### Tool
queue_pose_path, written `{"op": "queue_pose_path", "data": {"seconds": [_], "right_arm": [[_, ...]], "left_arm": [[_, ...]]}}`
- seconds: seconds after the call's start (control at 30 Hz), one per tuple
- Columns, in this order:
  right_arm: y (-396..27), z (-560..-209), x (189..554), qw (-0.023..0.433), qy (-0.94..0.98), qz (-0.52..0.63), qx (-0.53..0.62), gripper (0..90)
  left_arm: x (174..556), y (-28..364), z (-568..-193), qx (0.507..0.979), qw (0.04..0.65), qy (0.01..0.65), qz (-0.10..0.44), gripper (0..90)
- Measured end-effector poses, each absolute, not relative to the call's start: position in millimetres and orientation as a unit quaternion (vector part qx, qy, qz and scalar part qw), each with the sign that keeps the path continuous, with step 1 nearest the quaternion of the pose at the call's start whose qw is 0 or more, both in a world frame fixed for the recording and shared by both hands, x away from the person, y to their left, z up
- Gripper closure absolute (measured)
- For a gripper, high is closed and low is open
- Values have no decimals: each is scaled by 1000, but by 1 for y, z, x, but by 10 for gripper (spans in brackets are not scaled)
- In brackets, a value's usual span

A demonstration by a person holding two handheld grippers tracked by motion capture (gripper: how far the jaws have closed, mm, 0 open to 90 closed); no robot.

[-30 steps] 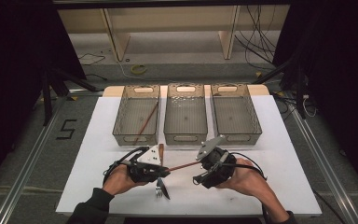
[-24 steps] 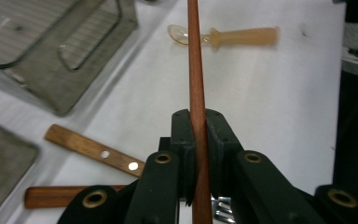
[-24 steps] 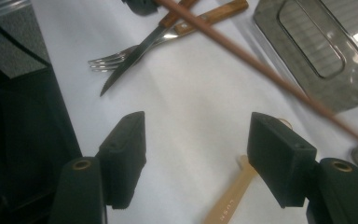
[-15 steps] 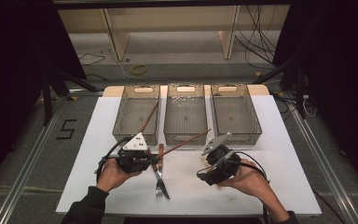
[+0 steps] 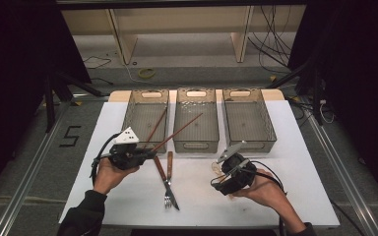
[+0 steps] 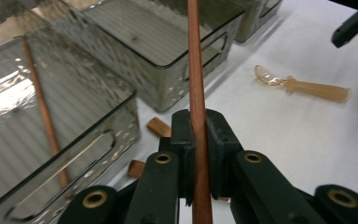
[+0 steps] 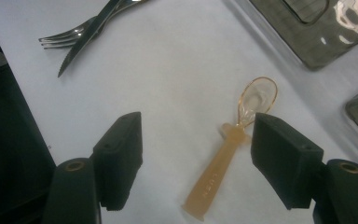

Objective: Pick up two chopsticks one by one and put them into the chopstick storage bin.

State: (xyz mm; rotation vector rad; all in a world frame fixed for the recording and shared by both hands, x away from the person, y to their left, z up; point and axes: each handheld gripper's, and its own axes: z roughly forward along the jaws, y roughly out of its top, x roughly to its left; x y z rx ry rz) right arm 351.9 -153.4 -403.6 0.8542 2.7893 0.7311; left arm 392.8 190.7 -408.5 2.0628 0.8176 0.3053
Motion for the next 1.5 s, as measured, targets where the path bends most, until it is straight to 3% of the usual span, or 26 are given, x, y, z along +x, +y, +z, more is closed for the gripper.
{"op": "queue_pose_path", "data": {"seconds": [1.5], "right_arm": [[-158, -414, 357, 67, 925, 228, 298, 319]], "left_arm": [[467, 235, -417, 763, 439, 447, 160, 828]]}}
